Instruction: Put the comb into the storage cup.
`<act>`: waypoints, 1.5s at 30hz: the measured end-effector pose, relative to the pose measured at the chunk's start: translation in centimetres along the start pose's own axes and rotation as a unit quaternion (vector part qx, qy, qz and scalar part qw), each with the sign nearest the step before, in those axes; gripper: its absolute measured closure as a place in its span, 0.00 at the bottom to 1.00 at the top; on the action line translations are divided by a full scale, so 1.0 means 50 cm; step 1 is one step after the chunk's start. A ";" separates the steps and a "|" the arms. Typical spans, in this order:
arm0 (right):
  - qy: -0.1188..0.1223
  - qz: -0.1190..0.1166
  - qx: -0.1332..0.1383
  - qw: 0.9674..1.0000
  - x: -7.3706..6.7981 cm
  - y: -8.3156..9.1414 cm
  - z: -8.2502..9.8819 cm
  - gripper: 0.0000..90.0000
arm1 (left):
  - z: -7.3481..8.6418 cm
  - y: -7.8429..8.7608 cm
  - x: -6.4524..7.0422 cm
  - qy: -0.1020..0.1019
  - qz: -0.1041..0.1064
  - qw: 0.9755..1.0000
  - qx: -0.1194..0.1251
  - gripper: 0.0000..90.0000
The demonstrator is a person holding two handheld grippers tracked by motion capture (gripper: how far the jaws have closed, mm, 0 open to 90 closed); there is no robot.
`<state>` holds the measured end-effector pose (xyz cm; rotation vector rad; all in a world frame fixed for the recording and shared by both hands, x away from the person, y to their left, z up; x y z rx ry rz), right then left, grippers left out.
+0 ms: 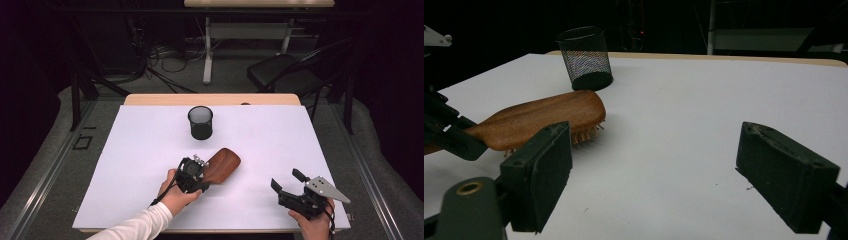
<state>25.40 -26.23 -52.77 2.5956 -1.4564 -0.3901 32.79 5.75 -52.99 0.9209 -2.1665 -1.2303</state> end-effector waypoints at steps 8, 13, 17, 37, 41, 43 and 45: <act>0.000 0.000 -0.002 1.000 -0.001 0.000 0.000 0.16 | -0.005 0.013 -0.009 0.012 0.012 1.000 0.019 0.80; 0.000 0.000 -0.001 1.000 0.000 0.000 0.000 0.16 | -0.012 0.023 -0.013 0.018 0.018 0.999 0.033 0.80; -0.001 0.000 -0.002 1.000 -0.001 -0.001 0.001 0.16 | -0.022 0.037 -0.015 0.021 0.022 0.998 0.046 0.80; 0.001 -0.002 -0.004 1.000 -0.001 -0.002 0.001 0.16 | -0.070 0.100 -0.052 0.052 0.031 0.990 0.130 0.80; 0.001 -0.002 -0.004 1.000 -0.001 -0.002 0.001 0.16 | -0.078 0.107 -0.058 0.060 0.032 0.987 0.144 0.80; 0.000 -0.003 -0.005 1.000 -0.001 -0.003 0.002 0.16 | -0.080 0.111 -0.060 0.058 0.026 0.986 0.152 0.80; 0.000 -0.002 -0.005 1.000 -0.001 -0.003 0.002 0.16 | -0.083 0.115 -0.062 0.060 0.025 0.984 0.164 0.80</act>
Point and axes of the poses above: each handheld gripper's, and its own axes: y roughly backward along the jaws, z roughly out of its underside, x roughly to its right, the point moved 2 cm from there along -y, roughly forward along the jaws, and after that the axes turned 6 degrees about -z, right-handed, at the moved point
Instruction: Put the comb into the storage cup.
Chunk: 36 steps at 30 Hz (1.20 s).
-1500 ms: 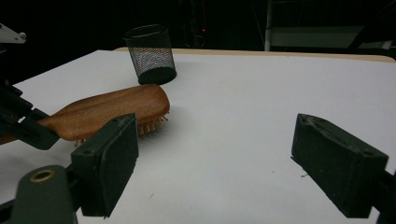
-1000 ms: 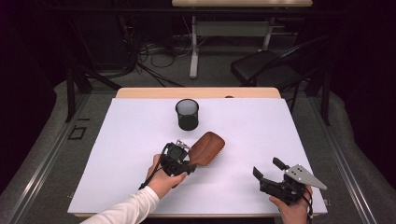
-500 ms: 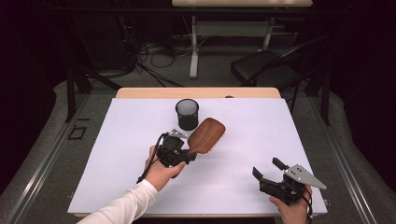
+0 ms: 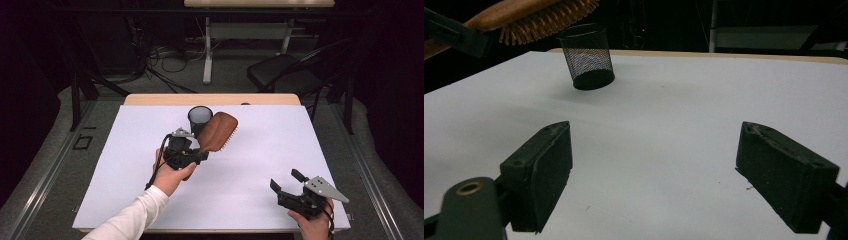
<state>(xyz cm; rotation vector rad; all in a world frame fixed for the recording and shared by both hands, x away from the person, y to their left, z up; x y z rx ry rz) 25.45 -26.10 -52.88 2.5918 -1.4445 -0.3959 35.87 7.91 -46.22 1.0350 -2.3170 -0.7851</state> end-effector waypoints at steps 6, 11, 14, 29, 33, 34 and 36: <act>-0.002 0.000 0.000 1.000 0.000 -0.001 0.001 0.16 | -0.012 0.010 -0.010 0.005 -0.002 1.000 0.020 0.80; 0.000 0.000 -0.003 1.000 0.000 -0.002 0.002 0.16 | -0.018 0.013 -0.019 0.010 0.000 0.999 0.031 0.80; 0.000 -0.001 -0.002 1.000 -0.001 -0.005 0.002 0.16 | -0.021 0.013 -0.021 0.007 -0.003 0.999 0.040 0.80; 0.015 -0.011 -0.014 1.000 -0.007 -0.018 0.001 0.16 | -0.044 0.027 -0.038 0.023 0.011 0.996 0.083 0.80; 0.017 -0.012 -0.013 1.000 -0.010 -0.021 -0.003 0.16 | -0.046 0.023 -0.040 0.023 0.012 0.996 0.085 0.80; 0.016 -0.013 -0.015 1.000 -0.012 -0.022 -0.004 0.16 | -0.047 0.021 -0.040 0.023 0.012 0.996 0.085 0.80; 0.019 -0.016 -0.016 1.000 -0.013 -0.025 -0.006 0.16 | -0.047 0.019 -0.039 0.018 0.013 0.996 0.086 0.80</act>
Point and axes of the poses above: each handheld gripper's, and its own axes: y roughly backward along the jaws, z roughly out of its underside, x roughly to its right, the point moved 2 cm from there along -y, roughly forward along the jaws, and after that the axes turned 6 degrees about -z, right-handed, at the moved point
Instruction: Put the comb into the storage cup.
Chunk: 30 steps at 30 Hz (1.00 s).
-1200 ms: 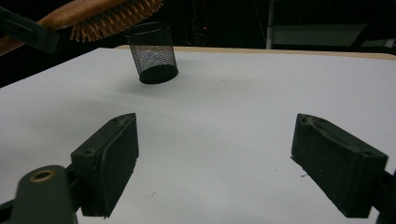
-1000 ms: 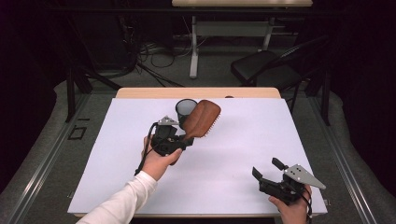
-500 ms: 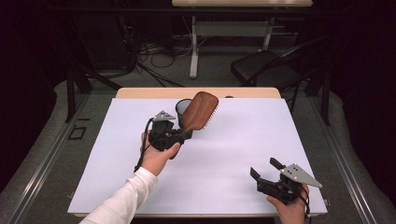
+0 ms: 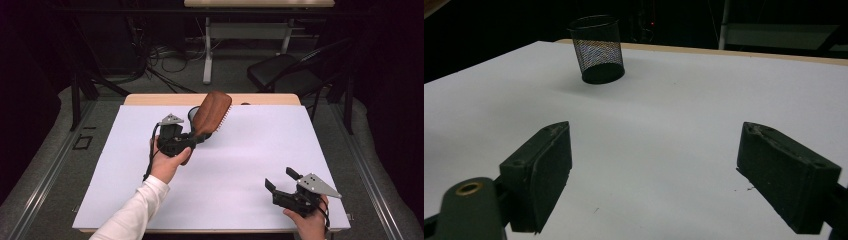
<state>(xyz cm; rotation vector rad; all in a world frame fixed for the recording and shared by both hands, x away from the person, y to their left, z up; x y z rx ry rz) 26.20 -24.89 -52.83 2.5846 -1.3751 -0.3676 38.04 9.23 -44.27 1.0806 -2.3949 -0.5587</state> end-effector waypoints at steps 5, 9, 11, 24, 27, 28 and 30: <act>0.004 -0.009 -0.006 1.000 -0.006 -0.009 -0.008 0.15 | -0.002 -0.003 0.001 -0.004 0.004 1.000 0.004 0.80; 0.002 -0.018 -0.019 1.000 -0.012 -0.020 -0.017 0.14 | -0.005 -0.004 -0.002 -0.002 0.005 1.000 0.006 0.80; 0.008 -0.016 -0.033 0.999 -0.014 -0.028 -0.025 0.14 | -0.007 -0.004 -0.004 0.000 0.006 1.000 0.008 0.80; 0.025 -0.049 -0.077 0.996 -0.031 -0.079 -0.088 0.15 | -0.014 -0.002 -0.013 0.003 0.002 1.000 0.009 0.80; 0.022 -0.058 -0.087 0.994 -0.036 -0.091 -0.100 0.15 | -0.015 0.001 -0.015 0.003 0.001 1.000 0.009 0.80; 0.021 -0.061 -0.090 0.994 -0.037 -0.095 -0.103 0.15 | -0.016 0.002 -0.016 0.004 0.000 1.000 0.010 0.80; 0.018 -0.067 -0.096 0.993 -0.038 -0.103 -0.109 0.15 | -0.017 0.004 -0.017 0.004 -0.001 1.000 0.011 0.80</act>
Point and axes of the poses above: each handheld gripper's, and its own axes: y roughly backward along the jaws, z roughly out of its underside, x roughly to its right, the point moved 2 cm from there along -y, roughly forward along the jaws, and after that the axes turned 6 degrees about -z, right-handed, at the moved point
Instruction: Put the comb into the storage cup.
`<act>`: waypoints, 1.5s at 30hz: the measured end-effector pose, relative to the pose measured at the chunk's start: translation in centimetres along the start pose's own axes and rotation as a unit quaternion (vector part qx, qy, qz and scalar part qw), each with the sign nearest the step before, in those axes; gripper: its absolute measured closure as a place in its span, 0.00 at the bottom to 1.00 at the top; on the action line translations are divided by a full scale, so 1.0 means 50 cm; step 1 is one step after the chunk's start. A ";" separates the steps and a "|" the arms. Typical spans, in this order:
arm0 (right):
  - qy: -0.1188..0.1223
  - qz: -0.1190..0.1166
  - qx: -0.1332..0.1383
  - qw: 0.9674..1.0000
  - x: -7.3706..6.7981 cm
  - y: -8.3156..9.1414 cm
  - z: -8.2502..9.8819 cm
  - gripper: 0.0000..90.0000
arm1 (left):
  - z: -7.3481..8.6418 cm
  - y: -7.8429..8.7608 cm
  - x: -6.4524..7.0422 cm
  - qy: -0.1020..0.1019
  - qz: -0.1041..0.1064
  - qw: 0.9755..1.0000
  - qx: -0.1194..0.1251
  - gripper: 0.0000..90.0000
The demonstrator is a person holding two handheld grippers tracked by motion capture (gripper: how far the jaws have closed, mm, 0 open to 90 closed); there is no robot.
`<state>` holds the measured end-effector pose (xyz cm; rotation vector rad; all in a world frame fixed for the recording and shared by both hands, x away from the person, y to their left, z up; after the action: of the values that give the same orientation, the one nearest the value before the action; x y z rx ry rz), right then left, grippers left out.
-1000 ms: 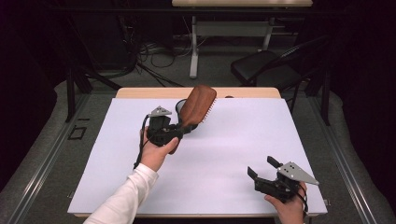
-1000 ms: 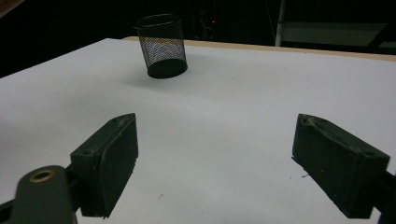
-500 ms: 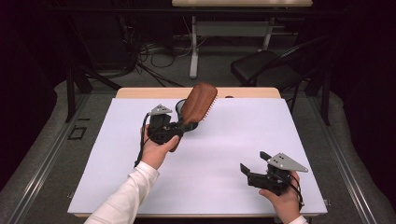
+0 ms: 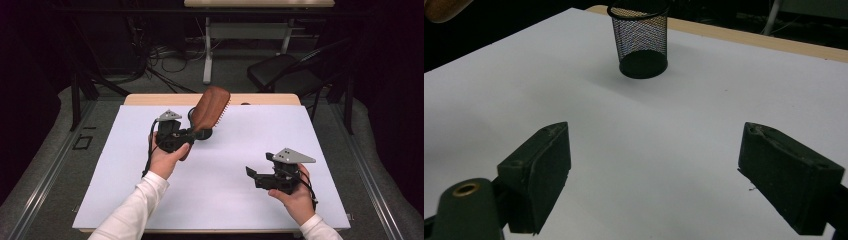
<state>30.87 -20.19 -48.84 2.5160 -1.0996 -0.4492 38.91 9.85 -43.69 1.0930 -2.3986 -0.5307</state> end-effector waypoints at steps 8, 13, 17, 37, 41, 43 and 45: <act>-0.022 -0.014 -0.021 0.999 0.007 -0.024 -0.025 0.15 | -0.004 0.008 -0.005 0.008 0.003 1.000 0.009 0.80; -0.026 -0.018 -0.030 0.999 0.014 -0.031 -0.048 0.15 | -0.006 0.010 -0.007 0.010 0.004 1.000 0.011 0.80; -0.030 -0.022 -0.033 0.999 0.020 -0.034 -0.071 0.15 | -0.006 0.011 -0.009 0.010 0.002 1.000 0.010 0.80; -0.057 -0.042 -0.113 0.991 0.034 -0.096 -0.151 0.00 | -0.008 0.015 -0.009 0.008 0.002 1.000 0.013 0.80; -0.065 -0.044 -0.123 0.989 0.029 -0.107 -0.164 0.00 | -0.009 0.017 -0.010 0.009 0.002 1.000 0.016 0.80; -0.064 -0.043 -0.130 0.989 0.030 -0.113 -0.170 0.00 | -0.009 0.018 -0.010 0.010 0.001 1.000 0.017 0.80; -0.070 -0.042 -0.136 0.987 0.031 -0.118 -0.176 0.00 | -0.009 0.019 -0.011 0.011 0.001 1.000 0.017 0.80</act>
<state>39.34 -15.91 -43.90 2.3249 -0.9118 -0.7549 38.91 10.77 -42.96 1.1058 -2.3984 -0.4768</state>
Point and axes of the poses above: each handheld gripper's, and its own axes: y roughly backward along the jaws, z roughly out of its underside, x roughly to its right, the point moved 2 cm from there along -y, roughly forward along the jaws, and after that the axes turned 6 degrees about -z, right-handed, at the moved point
